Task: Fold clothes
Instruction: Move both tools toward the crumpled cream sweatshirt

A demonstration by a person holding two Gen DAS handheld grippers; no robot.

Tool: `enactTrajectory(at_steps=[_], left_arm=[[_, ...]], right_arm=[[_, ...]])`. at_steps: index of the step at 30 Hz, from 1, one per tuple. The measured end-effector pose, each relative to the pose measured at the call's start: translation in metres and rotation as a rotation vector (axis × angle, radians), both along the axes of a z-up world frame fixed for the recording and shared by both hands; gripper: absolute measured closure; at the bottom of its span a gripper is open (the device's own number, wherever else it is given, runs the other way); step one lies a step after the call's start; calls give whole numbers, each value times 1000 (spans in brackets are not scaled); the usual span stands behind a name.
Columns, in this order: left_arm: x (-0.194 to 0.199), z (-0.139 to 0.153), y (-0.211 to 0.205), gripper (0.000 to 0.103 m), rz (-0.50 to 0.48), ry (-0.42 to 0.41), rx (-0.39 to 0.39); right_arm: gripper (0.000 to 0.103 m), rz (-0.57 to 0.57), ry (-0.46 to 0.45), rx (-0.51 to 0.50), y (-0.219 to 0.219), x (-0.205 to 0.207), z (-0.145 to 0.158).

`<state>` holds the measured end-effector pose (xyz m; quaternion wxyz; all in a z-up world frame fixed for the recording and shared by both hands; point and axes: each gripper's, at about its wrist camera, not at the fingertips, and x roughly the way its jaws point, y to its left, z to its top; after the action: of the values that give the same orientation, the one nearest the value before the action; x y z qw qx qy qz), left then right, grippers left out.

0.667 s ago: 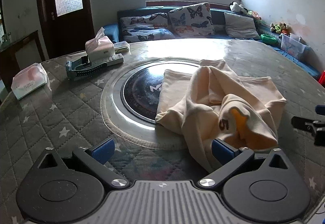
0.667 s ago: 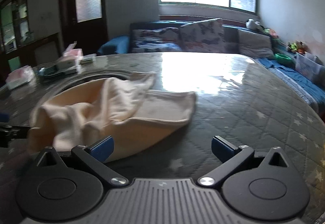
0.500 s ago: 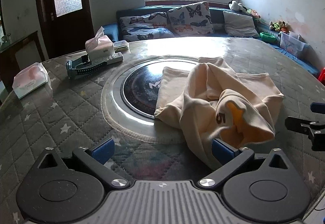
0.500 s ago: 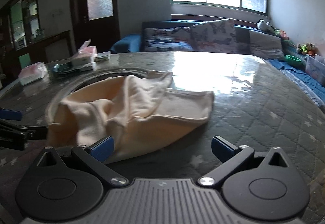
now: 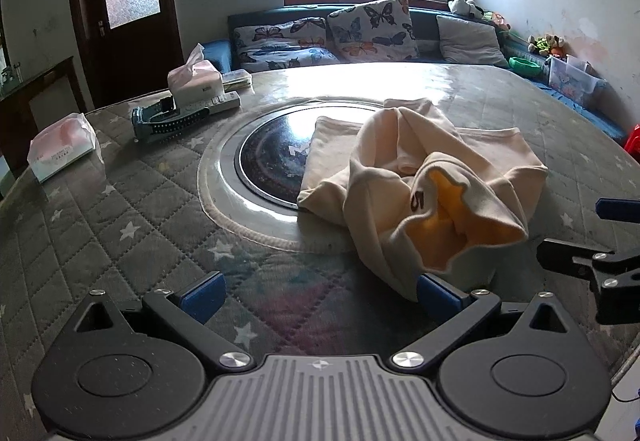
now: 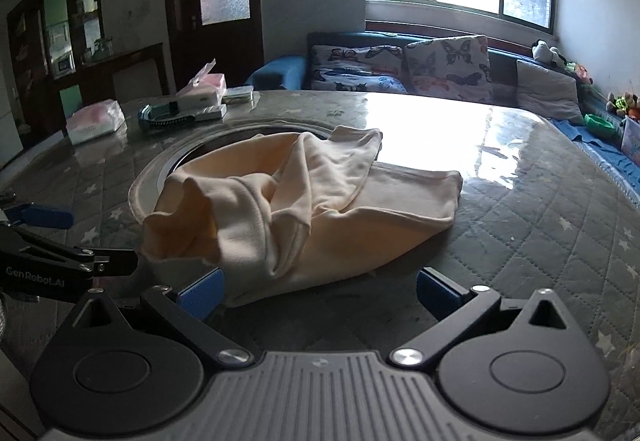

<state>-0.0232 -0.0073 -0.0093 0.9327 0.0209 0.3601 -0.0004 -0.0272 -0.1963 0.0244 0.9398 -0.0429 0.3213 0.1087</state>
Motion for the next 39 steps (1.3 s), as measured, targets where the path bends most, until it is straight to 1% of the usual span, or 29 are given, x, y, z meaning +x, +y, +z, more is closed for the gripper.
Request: enactTrajectory(at_steps=[2,5,15,24,29,39], left_arm=[[-2,0,-1,0,-2,1,1],[-3,-2,-3,0,-2,12,1],[-8,-10,-13,0,-33,49,12],[-8,-15,-19,0,-49,74,21],[-6,-17,-21,0,-44,97,28],[-2,-19,-20,0,-39,112,29]], right_arm=[[0,69,11,20,-30,10,1],[0,88,16,29,-37,11,-4],[0,107,58,6,-31,8,-7],[0,112,76,-5,-28,7,-12],[0,112,88,-1,-26,8,-15],[0,111,103,0,-25,13,-18]])
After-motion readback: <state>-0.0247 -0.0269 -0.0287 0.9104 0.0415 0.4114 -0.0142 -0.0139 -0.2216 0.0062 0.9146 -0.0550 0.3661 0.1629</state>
